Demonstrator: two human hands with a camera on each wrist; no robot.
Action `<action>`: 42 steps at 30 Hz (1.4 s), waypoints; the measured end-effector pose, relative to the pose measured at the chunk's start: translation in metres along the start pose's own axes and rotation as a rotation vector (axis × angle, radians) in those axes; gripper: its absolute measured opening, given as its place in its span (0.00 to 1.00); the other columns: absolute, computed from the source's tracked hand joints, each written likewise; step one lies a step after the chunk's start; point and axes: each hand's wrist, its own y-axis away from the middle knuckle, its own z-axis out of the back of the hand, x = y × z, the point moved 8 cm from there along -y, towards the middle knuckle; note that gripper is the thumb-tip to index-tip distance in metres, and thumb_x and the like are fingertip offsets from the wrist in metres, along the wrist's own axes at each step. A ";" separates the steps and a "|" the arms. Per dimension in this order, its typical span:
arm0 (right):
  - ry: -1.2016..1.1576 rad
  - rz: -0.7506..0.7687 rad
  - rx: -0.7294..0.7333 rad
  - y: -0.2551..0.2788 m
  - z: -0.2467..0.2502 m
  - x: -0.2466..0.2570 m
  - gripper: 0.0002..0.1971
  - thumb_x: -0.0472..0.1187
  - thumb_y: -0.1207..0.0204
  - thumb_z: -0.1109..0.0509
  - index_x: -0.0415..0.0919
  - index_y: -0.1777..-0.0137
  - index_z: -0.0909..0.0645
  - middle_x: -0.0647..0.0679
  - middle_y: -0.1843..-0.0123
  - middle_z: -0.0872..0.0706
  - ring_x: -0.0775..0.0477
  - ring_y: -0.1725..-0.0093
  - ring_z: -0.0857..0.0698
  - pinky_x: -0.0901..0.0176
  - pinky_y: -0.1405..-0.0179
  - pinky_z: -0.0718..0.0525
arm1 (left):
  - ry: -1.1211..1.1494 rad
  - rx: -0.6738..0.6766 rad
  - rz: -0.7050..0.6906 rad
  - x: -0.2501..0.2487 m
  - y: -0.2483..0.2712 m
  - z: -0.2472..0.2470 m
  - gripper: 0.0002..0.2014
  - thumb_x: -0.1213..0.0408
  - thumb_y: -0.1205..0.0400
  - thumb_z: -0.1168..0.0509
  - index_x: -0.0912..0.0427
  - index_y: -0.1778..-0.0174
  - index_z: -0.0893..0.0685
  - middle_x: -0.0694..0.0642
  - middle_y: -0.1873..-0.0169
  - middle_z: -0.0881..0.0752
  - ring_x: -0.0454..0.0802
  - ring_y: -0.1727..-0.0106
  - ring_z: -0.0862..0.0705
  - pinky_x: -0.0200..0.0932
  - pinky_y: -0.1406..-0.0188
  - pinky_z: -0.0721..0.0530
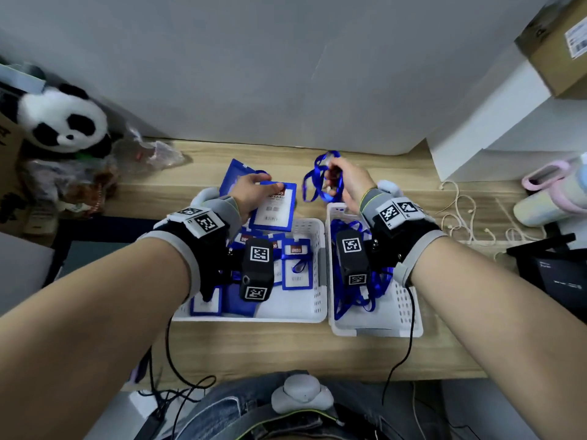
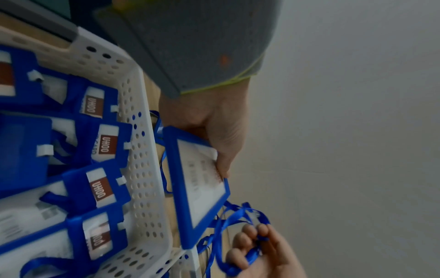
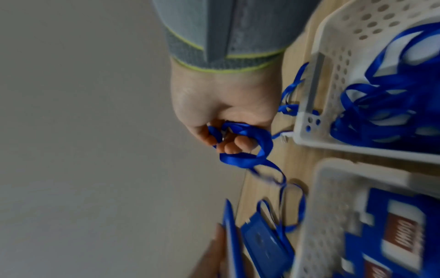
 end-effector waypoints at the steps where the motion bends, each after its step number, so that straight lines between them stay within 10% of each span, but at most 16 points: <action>1: -0.036 0.025 -0.030 -0.004 0.007 0.009 0.14 0.35 0.19 0.43 0.41 0.68 0.30 0.46 0.73 0.25 0.52 0.79 0.29 0.68 0.83 0.38 | -0.007 0.000 0.015 0.000 -0.003 -0.004 0.23 0.61 0.23 0.29 0.57 0.32 0.25 0.60 0.48 0.15 0.48 0.63 0.15 0.44 0.61 0.14; 5: -0.057 0.086 -0.117 -0.029 0.035 0.029 0.15 0.35 0.19 0.43 0.42 0.69 0.28 0.49 0.74 0.20 0.53 0.75 0.26 0.63 0.76 0.33 | 0.026 0.018 0.055 0.000 -0.015 -0.021 0.22 0.63 0.24 0.28 0.59 0.36 0.26 0.63 0.44 0.15 0.54 0.56 0.14 0.50 0.55 0.12; 10: 0.112 0.038 -0.176 -0.059 0.059 0.012 0.14 0.33 0.19 0.43 0.42 0.66 0.26 0.48 0.69 0.22 0.56 0.77 0.25 0.68 0.76 0.30 | 0.008 0.083 0.101 0.007 -0.026 -0.043 0.23 0.67 0.24 0.28 0.63 0.34 0.25 0.61 0.47 0.14 0.50 0.62 0.13 0.42 0.72 0.13; 14: 0.199 -0.109 -0.133 -0.084 0.069 -0.016 0.12 0.33 0.17 0.42 0.43 0.62 0.26 0.48 0.67 0.24 0.56 0.72 0.26 0.70 0.75 0.29 | -0.018 0.108 0.131 0.010 -0.033 -0.059 0.10 0.70 0.23 0.30 0.60 0.47 0.21 0.63 0.46 0.14 0.54 0.60 0.14 0.50 0.56 0.13; 20: 0.457 -0.256 -0.105 -0.086 0.078 -0.033 0.20 0.33 0.20 0.42 0.46 0.29 0.28 0.45 0.48 0.19 0.47 0.51 0.21 0.55 0.42 0.20 | -0.056 0.131 0.173 0.015 -0.037 -0.071 0.20 0.69 0.23 0.29 0.64 0.36 0.22 0.63 0.47 0.13 0.60 0.51 0.13 0.58 0.45 0.14; 25: 0.376 -0.244 -0.139 -0.062 0.083 -0.024 0.05 0.31 0.19 0.42 0.39 0.51 0.25 0.43 0.64 0.22 0.48 0.69 0.22 0.57 0.63 0.14 | -0.099 0.163 0.164 0.015 -0.032 -0.078 0.18 0.69 0.22 0.31 0.62 0.36 0.22 0.64 0.44 0.13 0.61 0.49 0.13 0.59 0.44 0.15; 30: 0.370 -0.232 0.093 -0.020 0.076 -0.033 0.13 0.38 0.18 0.39 0.37 0.64 0.21 0.45 0.69 0.20 0.55 0.80 0.22 0.69 0.81 0.26 | -0.156 0.172 0.145 0.018 -0.018 -0.083 0.20 0.67 0.21 0.32 0.61 0.33 0.25 0.63 0.42 0.14 0.62 0.44 0.14 0.60 0.41 0.17; 42: 1.000 -0.522 0.341 0.039 0.096 -0.121 0.09 0.41 0.23 0.30 0.39 0.46 0.17 0.50 0.66 0.16 0.57 0.74 0.24 0.72 0.80 0.28 | -0.199 0.215 0.166 0.040 0.005 -0.092 0.25 0.67 0.23 0.29 0.63 0.30 0.26 0.64 0.44 0.13 0.59 0.49 0.12 0.59 0.43 0.15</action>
